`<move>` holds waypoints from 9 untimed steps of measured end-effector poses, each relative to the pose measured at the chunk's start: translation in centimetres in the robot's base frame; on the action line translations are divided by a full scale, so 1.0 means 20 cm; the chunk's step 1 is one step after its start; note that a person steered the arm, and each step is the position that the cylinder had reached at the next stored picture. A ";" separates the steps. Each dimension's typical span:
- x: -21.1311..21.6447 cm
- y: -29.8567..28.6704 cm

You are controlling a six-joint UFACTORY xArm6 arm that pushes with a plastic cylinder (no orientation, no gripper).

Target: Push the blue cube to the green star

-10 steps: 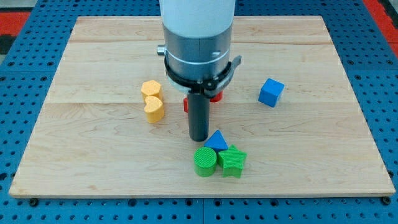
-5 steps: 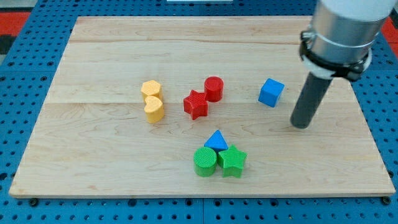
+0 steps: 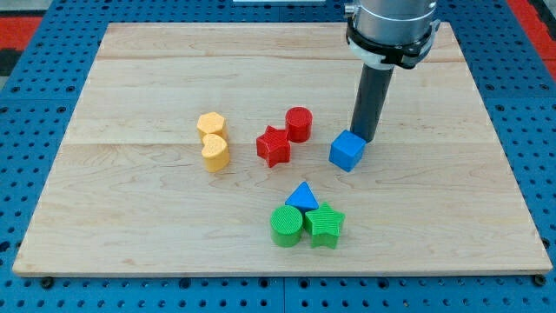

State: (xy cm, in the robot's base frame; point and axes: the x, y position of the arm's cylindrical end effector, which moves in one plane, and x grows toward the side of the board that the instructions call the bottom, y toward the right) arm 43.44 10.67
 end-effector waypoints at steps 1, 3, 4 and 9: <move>-0.08 -0.10; 0.11 -0.17; 0.26 -0.14; 0.19 0.31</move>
State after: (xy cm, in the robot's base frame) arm 47.22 16.95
